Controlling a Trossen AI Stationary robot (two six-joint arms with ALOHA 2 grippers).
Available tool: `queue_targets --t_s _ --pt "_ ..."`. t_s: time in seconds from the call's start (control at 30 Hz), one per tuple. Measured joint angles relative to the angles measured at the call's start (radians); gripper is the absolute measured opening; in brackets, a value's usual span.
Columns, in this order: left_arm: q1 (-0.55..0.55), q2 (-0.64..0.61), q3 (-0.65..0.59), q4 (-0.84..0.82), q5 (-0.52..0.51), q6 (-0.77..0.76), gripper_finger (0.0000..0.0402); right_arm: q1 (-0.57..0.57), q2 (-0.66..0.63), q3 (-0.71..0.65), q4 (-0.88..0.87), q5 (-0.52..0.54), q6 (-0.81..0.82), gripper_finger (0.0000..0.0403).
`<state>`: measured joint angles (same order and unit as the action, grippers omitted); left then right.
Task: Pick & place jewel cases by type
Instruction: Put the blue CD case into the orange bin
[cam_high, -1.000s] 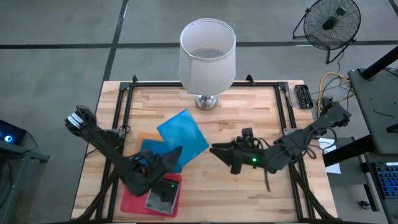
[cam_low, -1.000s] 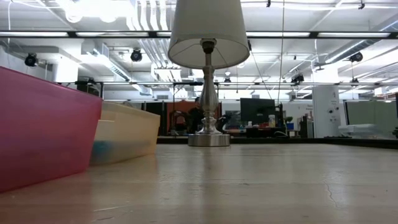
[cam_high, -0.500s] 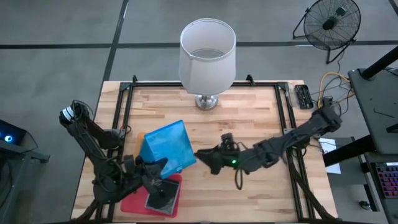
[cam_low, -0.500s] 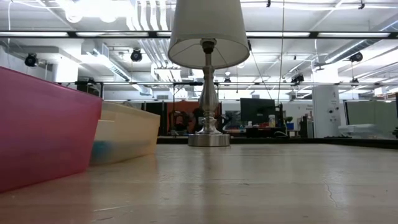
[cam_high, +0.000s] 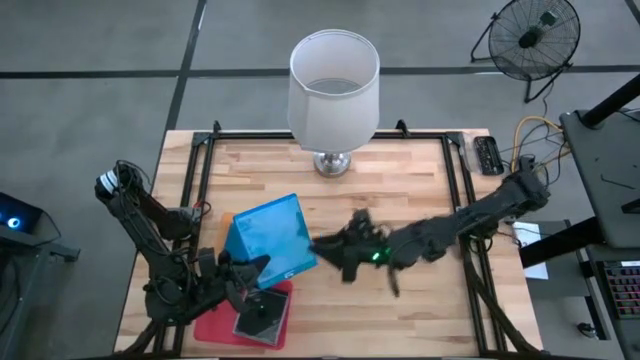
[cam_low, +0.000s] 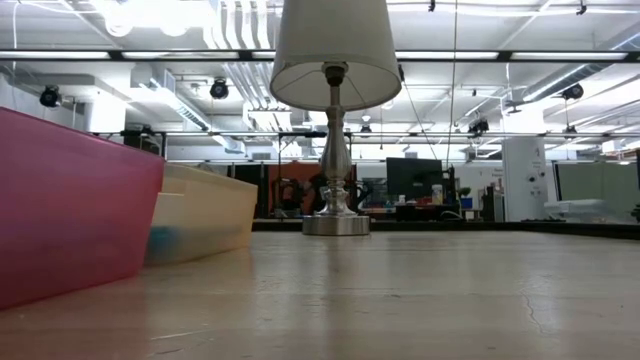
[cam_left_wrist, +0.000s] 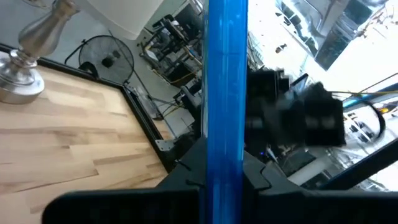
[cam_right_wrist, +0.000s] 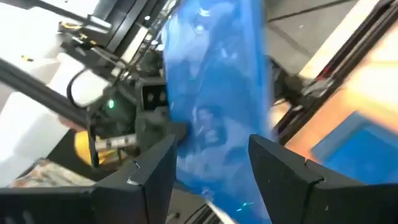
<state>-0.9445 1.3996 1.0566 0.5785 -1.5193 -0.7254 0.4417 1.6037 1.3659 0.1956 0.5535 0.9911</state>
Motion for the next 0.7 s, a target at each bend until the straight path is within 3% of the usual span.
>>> queue_targets --t_s 0.17,0.37,0.7 --pt "-0.001 0.0 0.04 -0.002 0.003 0.082 0.0006 0.0 -0.083 -0.004 -0.254 0.036 0.124 0.0194" --pt "0.004 0.0 0.072 -0.002 0.028 0.148 0.0006 0.002 -0.05 -0.067 -0.002 -0.036 0.076 0.0196" --pt "0.015 0.001 0.07 -0.003 0.036 0.122 0.0006 0.002 -0.018 -0.066 0.032 -0.058 0.038 0.019"
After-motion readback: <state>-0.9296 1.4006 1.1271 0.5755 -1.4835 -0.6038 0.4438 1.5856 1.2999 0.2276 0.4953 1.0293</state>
